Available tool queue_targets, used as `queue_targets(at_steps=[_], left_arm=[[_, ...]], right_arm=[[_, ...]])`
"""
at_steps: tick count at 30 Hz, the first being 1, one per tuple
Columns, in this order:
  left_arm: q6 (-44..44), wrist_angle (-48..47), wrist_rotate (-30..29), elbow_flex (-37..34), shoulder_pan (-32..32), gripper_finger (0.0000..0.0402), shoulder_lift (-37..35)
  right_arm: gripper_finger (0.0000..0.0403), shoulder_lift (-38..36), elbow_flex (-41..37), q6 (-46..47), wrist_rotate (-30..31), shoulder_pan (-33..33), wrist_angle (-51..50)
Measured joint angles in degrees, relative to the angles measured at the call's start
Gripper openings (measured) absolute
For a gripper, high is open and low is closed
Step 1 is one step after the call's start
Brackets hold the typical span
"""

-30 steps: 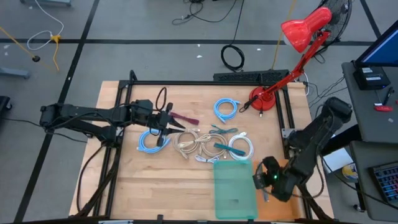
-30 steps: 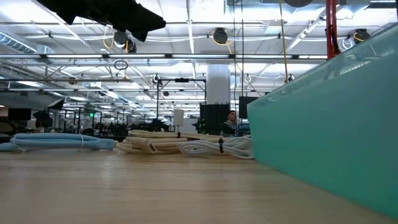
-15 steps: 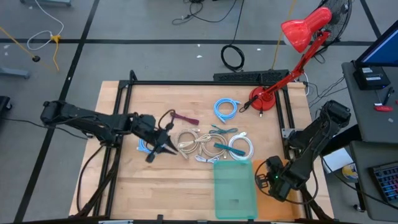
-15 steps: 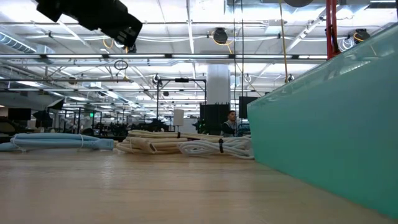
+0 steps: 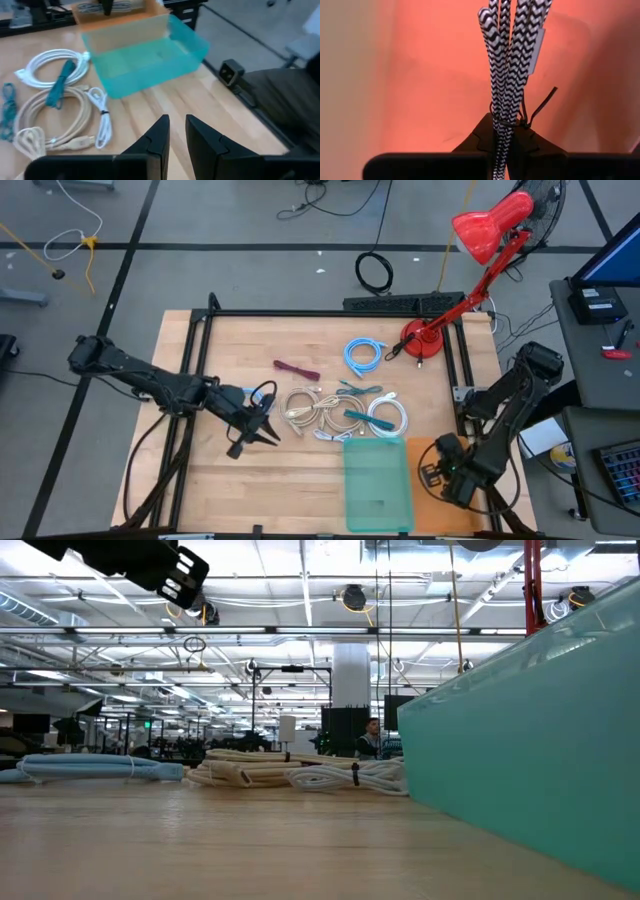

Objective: Pick & Place USB Port
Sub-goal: Put the black charger cable into the orange bin

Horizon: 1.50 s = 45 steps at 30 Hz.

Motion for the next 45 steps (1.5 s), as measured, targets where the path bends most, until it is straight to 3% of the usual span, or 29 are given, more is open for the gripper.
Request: queue_targets(at_steps=[17, 22, 33, 45], left_arm=[[-1.37, -0.38, -1.91, 0.0, -1.27, 0.0067, 0.0], [-2.05, -1.33, -2.85, 0.0, -2.15, 0.0067, 0.0], [-2.66, -1.67, -7.41, 0.0, -4.62, 0.0067, 0.0], [-2.84, -2.53, -7.62, 0.0, -5.02, 0.0067, 0.0]], right_arm=[[0.0007, 0.0, 0.0, 0.89, -5.58, -2.19, 0.72], [0.0007, 0.0, -0.86, 1.3, -10.19, -2.64, -1.42], [0.0007, 0.02, -8.27, 1.87, -14.08, -3.8, 8.77], [0.0007, 0.02, -10.62, 2.8, -19.85, -3.27, 9.25]])
